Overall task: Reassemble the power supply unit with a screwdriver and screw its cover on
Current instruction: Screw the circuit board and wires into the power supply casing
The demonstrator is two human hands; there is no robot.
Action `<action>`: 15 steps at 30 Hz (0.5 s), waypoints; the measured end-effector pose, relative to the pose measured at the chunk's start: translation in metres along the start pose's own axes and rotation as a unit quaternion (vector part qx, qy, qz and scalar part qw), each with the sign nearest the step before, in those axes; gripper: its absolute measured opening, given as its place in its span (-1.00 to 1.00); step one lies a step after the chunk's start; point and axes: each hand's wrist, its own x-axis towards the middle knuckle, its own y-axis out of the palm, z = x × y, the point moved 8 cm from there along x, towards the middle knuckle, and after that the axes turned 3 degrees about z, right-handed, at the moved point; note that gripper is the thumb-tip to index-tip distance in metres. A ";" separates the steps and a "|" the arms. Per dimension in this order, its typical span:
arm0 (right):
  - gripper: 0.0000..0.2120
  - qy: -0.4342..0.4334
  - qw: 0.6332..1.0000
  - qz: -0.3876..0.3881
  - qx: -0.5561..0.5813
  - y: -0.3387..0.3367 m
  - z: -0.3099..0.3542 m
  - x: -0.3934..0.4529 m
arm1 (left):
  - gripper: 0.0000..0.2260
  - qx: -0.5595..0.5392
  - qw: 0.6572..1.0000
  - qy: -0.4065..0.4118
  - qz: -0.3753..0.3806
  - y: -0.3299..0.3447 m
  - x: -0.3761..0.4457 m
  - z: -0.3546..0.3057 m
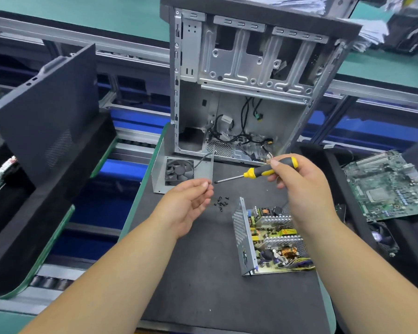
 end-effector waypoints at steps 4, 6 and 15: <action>-0.89 -0.024 1.000 -0.005 0.018 -0.001 0.007 0.001 | -0.89 -0.041 0.999 -0.007 0.019 0.003 0.000 0.000; -0.90 -0.034 0.999 -0.003 0.023 0.000 0.009 0.001 | -0.89 -0.055 0.998 -0.010 0.033 0.005 0.000 0.000; -0.94 -0.074 0.997 0.013 0.035 0.010 0.026 -0.008 | -0.84 -0.097 0.991 -0.005 0.088 0.017 -0.004 -0.007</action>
